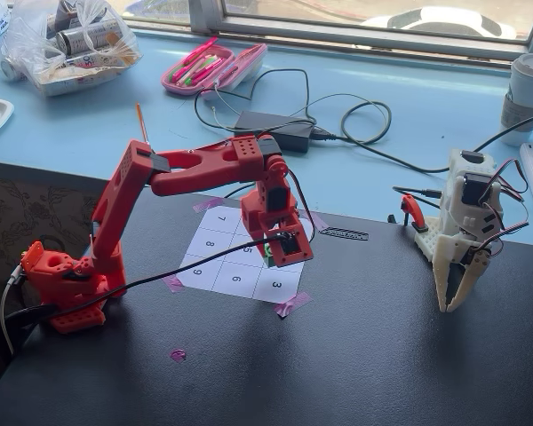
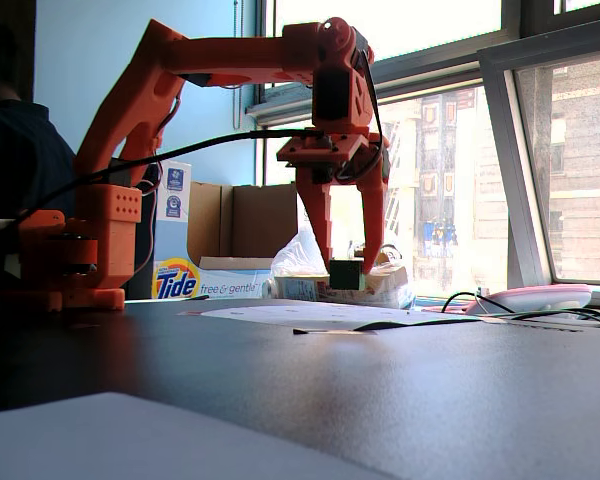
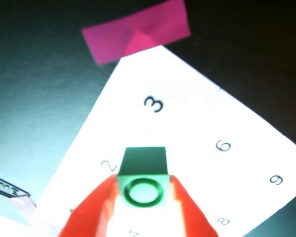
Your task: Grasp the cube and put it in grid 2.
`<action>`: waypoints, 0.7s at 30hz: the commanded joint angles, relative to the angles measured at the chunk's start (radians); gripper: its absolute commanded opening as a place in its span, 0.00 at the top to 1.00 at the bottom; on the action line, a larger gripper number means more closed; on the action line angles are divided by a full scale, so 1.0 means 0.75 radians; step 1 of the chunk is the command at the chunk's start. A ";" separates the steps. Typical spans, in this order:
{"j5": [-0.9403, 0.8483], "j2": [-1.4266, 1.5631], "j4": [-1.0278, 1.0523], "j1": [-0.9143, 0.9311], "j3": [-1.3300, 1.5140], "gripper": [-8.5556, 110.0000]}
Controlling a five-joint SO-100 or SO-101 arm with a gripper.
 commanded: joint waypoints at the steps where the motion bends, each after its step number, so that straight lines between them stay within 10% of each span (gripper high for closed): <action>1: 0.010 -0.010 -0.006 -0.033 -0.139 0.93; 21: 0.059 -0.292 -0.027 -0.131 -0.284 0.91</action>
